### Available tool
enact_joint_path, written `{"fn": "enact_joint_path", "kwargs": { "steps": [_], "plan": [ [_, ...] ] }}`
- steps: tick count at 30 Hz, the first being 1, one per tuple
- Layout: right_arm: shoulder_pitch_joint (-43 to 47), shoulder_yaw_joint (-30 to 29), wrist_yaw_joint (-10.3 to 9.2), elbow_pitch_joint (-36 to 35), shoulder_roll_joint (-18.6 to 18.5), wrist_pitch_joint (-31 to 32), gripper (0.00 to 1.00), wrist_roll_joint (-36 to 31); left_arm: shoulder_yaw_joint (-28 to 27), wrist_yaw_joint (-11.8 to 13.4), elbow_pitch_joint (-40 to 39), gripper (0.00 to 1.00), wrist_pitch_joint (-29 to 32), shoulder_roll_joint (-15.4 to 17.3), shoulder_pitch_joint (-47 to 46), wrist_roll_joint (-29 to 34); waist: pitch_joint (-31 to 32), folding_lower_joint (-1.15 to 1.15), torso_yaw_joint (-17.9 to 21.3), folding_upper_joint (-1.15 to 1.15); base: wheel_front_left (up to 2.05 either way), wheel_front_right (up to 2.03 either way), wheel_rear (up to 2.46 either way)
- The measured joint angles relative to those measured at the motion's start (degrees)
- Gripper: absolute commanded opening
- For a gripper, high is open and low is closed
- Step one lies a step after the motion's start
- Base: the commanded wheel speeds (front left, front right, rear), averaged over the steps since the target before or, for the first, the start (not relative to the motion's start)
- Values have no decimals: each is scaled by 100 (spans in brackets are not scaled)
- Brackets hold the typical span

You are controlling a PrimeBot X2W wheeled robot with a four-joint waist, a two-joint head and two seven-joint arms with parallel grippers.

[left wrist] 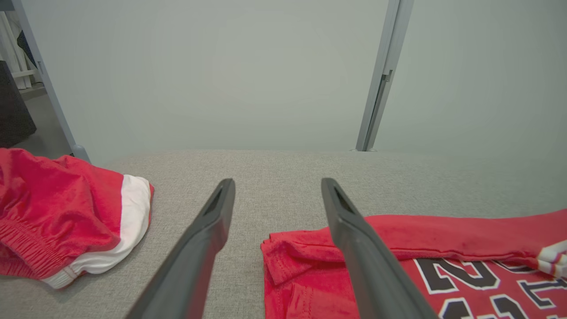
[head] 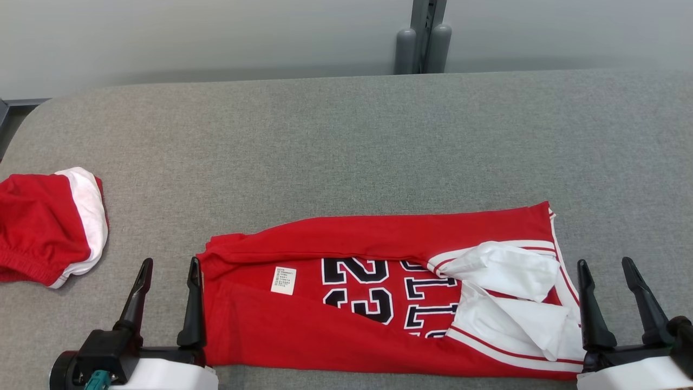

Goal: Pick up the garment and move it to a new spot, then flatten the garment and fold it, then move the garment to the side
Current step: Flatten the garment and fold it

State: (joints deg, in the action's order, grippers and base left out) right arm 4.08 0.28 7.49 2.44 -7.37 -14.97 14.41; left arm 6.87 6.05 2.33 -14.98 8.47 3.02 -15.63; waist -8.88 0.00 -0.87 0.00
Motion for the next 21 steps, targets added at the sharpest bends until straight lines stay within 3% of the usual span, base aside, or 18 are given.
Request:
{"fn": "enact_joint_path", "kwargs": {
  "steps": [14, 21],
  "plan": [
    [28, 76, 0, 394, 1, 15, 100, -191, -143, -294, 100, 100, -1, -158, -265, 192, -218, 0, -58, 0, 0, 0, 0],
    [-455, 92, 0, 1101, 15, 8, 100, -328, -143, -432, 180, 100, -1, -254, -545, 214, -528, 0, -64, 0, 0, 0, 0]
  ]
}}
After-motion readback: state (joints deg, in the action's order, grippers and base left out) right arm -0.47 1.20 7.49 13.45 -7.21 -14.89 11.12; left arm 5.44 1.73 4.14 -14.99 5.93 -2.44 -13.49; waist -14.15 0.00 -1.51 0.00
